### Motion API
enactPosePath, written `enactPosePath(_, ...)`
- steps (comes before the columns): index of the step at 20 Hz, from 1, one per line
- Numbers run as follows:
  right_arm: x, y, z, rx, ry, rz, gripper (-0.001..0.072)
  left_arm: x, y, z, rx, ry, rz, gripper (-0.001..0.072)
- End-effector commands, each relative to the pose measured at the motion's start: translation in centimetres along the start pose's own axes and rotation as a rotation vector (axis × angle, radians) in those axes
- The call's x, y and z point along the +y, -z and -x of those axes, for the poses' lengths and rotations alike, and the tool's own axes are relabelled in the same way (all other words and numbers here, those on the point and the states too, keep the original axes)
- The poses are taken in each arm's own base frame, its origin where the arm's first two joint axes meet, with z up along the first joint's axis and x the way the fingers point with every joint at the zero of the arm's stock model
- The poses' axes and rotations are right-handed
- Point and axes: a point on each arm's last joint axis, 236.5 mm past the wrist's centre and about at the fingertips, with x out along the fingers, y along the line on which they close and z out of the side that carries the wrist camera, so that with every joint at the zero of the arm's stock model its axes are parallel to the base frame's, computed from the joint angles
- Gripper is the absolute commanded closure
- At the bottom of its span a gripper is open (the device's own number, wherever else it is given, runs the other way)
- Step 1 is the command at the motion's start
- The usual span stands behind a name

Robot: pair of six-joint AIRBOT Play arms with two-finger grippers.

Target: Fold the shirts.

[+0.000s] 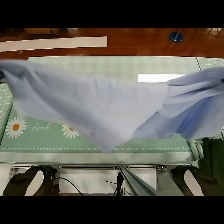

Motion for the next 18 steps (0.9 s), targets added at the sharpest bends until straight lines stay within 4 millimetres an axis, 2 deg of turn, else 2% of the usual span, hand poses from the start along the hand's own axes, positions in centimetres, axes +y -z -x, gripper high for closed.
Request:
enactPosePath(1,-2.2,2.6,-2.4,0.192,-0.007,-0.093,0.069,5.2,2.8,-0.7,0.092,-0.167,0.122,0.0684)
enactPosePath(4,-4.8,2.7,-7.8,0.28,-0.035,-0.131,0.069,9.5,5.4,-4.5,0.152,-0.144,0.221,0.0684)
enactPosePath(7,-5.7,2.7,-16.0,0.35,-0.063,-0.084,0.069,14.9,7.5,-9.2,0.122,-0.138,0.338,0.0684)
enactPosePath(10,-6.5,1.4,-24.7,0.334,-0.086,-0.037,0.069,20.6,8.4,-13.1,0.057,-0.169,0.391,0.0684)
enactPosePath(13,-9.1,-0.1,-31.9,0.256,-0.058,-0.072,0.069,26.3,8.8,-16.0,0.035,-0.233,0.412,0.0683)
enactPosePath(15,-10.8,-1.3,-35.0,0.185,-0.041,-0.124,0.0689,28.7,8.9,-18.3,0.019,-0.213,0.463,0.0683)
enactPosePath(18,-11.8,-2.9,-37.3,0.096,-0.04,-0.19,0.0689,30.8,10.2,-22.6,0.033,-0.138,0.54,0.0683)
